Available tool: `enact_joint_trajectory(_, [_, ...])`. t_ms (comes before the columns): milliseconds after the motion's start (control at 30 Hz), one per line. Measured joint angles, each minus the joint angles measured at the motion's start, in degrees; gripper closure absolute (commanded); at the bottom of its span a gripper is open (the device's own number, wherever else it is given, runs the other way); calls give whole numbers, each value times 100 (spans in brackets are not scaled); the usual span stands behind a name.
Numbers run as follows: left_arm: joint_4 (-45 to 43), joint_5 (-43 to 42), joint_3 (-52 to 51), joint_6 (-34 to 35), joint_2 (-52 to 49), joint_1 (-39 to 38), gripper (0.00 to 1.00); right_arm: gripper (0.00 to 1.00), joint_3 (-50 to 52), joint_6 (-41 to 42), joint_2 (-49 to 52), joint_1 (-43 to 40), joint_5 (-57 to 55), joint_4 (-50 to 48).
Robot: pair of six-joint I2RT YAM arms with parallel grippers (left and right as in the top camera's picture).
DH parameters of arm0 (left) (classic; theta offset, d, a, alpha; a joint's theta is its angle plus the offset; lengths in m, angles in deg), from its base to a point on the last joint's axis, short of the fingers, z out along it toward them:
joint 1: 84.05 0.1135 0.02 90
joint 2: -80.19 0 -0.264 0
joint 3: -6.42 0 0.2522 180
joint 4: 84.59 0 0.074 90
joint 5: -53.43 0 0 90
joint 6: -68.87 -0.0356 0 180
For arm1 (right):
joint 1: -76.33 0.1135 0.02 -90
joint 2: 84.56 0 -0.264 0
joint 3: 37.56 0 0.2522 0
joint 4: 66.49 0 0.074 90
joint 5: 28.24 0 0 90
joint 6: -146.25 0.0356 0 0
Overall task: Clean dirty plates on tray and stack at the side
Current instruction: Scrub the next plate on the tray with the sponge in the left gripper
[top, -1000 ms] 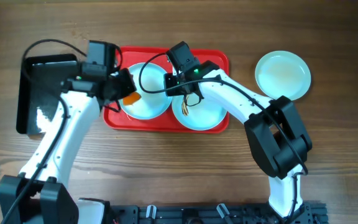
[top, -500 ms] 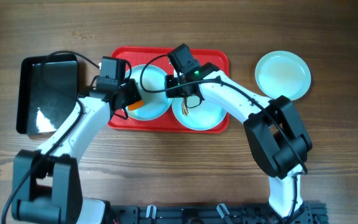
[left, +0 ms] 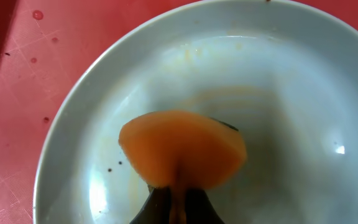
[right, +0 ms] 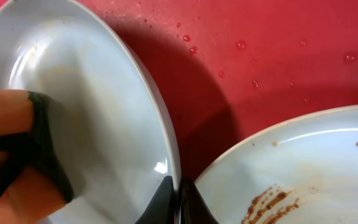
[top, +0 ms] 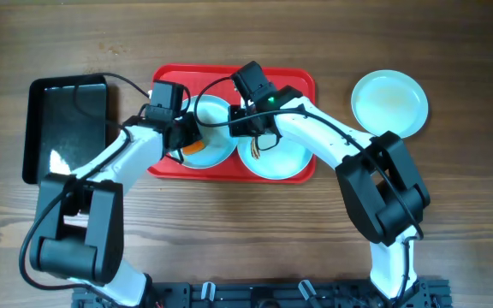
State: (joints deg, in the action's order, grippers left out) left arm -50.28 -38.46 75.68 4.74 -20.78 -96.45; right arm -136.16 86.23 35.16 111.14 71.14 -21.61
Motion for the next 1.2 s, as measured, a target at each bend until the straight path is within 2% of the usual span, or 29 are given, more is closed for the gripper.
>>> enact_joint_trajectory(100, [232, 400, 85, 4, -52, -55, 96, 96, 0, 0, 9, 7, 26, 0])
enact_joint_trajectory(200, [599, 1478, 111, 13, -90, -114, 96, 96, 0, 0, 13, 28, 96, 7])
enact_joint_trajectory(367, [695, 2892, 98, 11, -201, -105, 96, 96, 0, 0, 13, 26, 96, 7])
enact_joint_trajectory(567, [737, 3488, 103, 35, -48, -170, 96, 96, 0, 0, 13, 28, 92, 0])
enact_joint_trajectory(700, [750, 3545, 133, 39, 446, -308, 96, 95, 0, -24, 13, 26, 234, -177])
enact_joint_trajectory(733, [743, 3530, 155, 39, 627, -354, 96, 92, 0, -61, 13, 26, 332, -269])
enact_joint_trajectory(767, [739, 3495, 170, 39, 754, -378, 96, 87, 0, -111, 13, 28, 459, -382])
enact_joint_trajectory(833, [734, 3412, 201, 46, 1012, -415, 96, 69, 0, -170, 13, 28, 645, -535])
enact_joint_trajectory(900, [765, 3287, 225, 57, 1200, -400, 96, 60, 0, -264, 13, 31, 837, -697])
enact_joint_trajectory(1067, [1093, 2728, 238, 74, 1322, -214, 96, 59, 0, -551, 13, 111, 931, -826])
enact_joint_trajectory(1200, [1255, 1958, 238, 98, 1322, 31, 96, 59, 0, -651, 72, 232, 831, -852])
